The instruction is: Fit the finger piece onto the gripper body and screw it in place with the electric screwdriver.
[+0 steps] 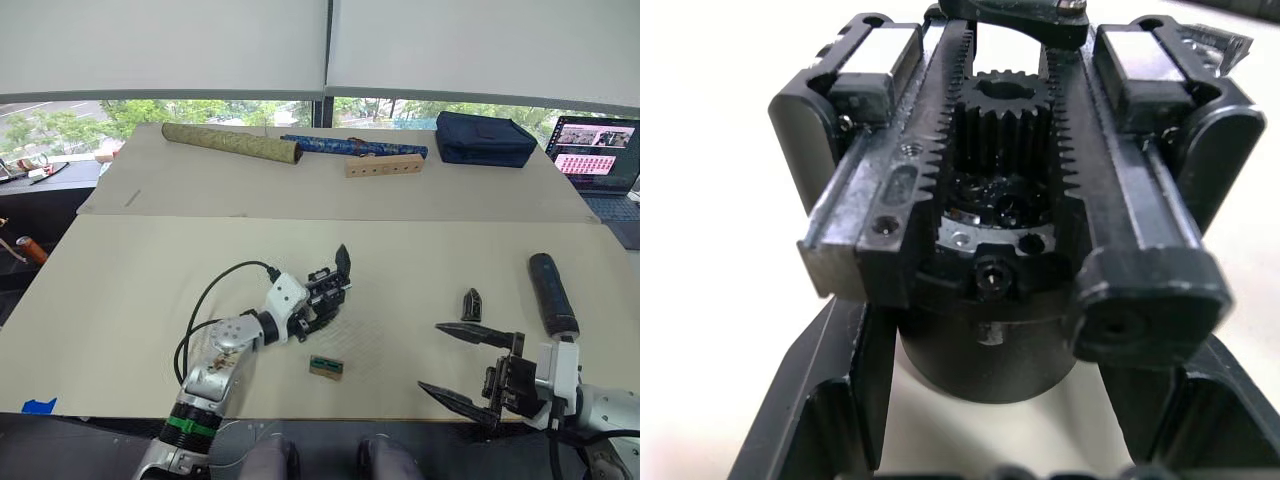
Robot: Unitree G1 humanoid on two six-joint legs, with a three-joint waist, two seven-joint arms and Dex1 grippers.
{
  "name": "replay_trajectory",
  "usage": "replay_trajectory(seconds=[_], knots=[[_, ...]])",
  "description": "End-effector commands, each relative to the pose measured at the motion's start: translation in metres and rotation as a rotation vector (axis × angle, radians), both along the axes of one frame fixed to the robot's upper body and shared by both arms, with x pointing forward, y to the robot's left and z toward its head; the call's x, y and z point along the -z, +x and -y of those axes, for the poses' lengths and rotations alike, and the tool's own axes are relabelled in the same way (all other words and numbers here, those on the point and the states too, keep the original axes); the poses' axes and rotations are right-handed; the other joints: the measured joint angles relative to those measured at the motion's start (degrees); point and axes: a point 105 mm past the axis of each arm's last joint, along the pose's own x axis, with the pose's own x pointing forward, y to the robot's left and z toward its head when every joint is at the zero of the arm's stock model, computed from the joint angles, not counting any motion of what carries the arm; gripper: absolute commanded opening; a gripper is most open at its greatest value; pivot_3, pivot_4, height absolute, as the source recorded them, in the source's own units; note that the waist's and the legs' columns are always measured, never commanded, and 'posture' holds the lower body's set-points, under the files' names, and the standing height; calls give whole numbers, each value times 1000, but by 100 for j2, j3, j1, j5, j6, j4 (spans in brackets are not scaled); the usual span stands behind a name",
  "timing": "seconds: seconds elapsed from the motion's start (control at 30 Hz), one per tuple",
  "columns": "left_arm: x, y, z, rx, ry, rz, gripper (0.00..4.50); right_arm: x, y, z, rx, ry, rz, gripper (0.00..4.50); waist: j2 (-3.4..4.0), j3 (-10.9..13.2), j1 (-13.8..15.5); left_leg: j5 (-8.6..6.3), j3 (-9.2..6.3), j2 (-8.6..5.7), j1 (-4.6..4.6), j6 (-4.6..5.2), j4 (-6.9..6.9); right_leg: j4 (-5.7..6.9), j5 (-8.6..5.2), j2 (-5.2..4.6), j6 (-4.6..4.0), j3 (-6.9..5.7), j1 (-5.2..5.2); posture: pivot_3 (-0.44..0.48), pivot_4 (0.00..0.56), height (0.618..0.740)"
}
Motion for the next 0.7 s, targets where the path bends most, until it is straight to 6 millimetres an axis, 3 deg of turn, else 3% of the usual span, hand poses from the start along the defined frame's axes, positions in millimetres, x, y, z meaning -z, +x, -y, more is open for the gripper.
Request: replay_trajectory(seconds=[0.03,0.3,0.43,0.6,0.7], knots=[[-18,-5,14,25,-18,89,2302,-4,-1,0,-18,13,0,4500,0,0,13,0,0,0,0,0,0,0,0,0,0,0,1,0,150,740],[-1,-11,13,34,26,48,2302,-3,0,1,-19,13,-8,4500,1,-1,63,-1,0,-1,4,1,0,-1,0,-2,0,1,3,0,150,740],[-6,-9,3,43,-3,22,4269,-2,-1,3,-13,14,-12,4500,1,-1,61,-1,0,0,5,1,0,0,0,-1,-1,1,3,0,150,740],[-12,-6,-17,108,39,40,4419,-2,-2,-1,-43,21,-34,4500,2,-1,59,0,0,2,9,-1,0,6,0,1,-2,1,2,0,150,740],[-9,-10,-34,219,93,-40,4419,-2,0,-2,-50,23,-34,4500,3,0,57,1,0,2,10,-2,-1,7,0,1,-3,1,2,0,150,740]])
